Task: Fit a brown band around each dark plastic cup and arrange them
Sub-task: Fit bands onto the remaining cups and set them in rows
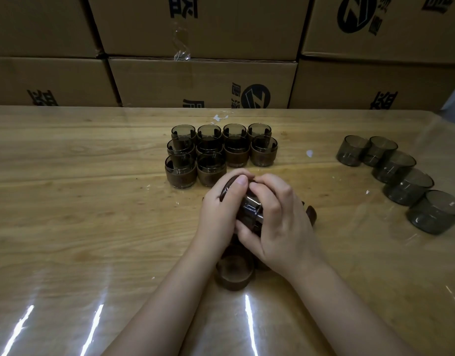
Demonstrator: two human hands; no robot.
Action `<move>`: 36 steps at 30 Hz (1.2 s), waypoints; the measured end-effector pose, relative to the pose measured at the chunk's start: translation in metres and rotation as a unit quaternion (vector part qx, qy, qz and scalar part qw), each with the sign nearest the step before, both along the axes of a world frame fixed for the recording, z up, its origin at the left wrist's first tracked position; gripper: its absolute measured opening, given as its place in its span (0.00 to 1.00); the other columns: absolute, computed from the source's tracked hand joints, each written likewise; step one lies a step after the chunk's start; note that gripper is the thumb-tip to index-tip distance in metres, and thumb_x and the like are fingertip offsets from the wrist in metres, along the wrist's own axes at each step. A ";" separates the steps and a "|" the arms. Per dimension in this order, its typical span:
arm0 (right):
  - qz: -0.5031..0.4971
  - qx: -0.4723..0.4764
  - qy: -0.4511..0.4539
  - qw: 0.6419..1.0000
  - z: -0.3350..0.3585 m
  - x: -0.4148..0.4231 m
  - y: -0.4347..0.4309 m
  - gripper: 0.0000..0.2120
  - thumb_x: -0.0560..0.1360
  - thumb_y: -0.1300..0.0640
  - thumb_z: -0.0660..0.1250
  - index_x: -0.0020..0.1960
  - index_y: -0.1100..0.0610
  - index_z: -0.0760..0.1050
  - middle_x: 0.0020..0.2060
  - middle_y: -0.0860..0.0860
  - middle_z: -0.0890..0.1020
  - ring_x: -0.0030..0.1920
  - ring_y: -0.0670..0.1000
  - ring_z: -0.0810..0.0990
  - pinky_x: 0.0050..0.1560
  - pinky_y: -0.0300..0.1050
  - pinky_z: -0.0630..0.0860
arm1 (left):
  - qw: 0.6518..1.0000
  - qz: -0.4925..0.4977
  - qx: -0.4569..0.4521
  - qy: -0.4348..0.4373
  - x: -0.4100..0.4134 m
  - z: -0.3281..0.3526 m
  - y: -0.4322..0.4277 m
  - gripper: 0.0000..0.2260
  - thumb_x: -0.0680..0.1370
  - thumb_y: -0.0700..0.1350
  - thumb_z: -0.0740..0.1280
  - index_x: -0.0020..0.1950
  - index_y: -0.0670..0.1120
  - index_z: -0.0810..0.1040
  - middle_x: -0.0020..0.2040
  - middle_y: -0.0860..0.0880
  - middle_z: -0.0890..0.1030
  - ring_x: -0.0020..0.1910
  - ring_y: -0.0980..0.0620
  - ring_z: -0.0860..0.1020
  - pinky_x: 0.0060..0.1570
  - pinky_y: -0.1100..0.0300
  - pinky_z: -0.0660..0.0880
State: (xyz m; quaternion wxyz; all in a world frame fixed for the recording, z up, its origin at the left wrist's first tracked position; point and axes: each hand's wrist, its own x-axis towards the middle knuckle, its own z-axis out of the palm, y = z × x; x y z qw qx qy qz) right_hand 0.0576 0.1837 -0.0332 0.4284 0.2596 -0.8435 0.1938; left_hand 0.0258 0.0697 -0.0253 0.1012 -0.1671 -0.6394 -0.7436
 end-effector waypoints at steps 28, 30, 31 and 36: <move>0.175 -0.446 -0.442 0.758 0.000 -0.003 -0.007 0.20 0.68 0.31 0.54 0.49 0.42 0.72 0.33 0.44 0.81 0.31 0.44 0.79 0.27 0.35 0.71 | 0.939 0.073 -0.218 0.256 0.000 -0.011 -0.014 0.14 0.74 0.49 0.61 0.57 0.46 0.70 0.52 0.49 0.72 0.50 0.58 0.72 0.49 0.64 0.71; 0.152 -0.424 -0.391 0.803 -0.001 -0.002 -0.008 0.17 0.70 0.31 0.53 0.52 0.38 0.69 0.40 0.38 0.81 0.39 0.42 0.81 0.34 0.36 0.75 | 0.948 0.055 -0.187 0.250 -0.001 -0.011 -0.010 0.13 0.75 0.49 0.60 0.57 0.46 0.70 0.52 0.50 0.72 0.51 0.55 0.72 0.52 0.63 0.69; 0.139 -0.400 -0.364 0.830 -0.001 -0.001 -0.007 0.17 0.71 0.33 0.52 0.54 0.40 0.67 0.42 0.35 0.80 0.43 0.41 0.81 0.37 0.37 0.76 | 0.952 0.049 -0.177 0.244 -0.001 -0.012 -0.009 0.13 0.75 0.50 0.60 0.57 0.47 0.70 0.52 0.50 0.72 0.51 0.54 0.73 0.53 0.62 0.70; 0.064 -0.214 -0.248 0.943 0.001 -0.001 0.002 0.21 0.76 0.37 0.53 0.64 0.47 0.60 0.52 0.42 0.72 0.44 0.37 0.75 0.41 0.24 0.70 | 0.988 0.010 -0.107 0.112 0.002 -0.014 -0.003 0.11 0.76 0.55 0.56 0.56 0.57 0.70 0.49 0.62 0.76 0.46 0.60 0.76 0.44 0.62 0.75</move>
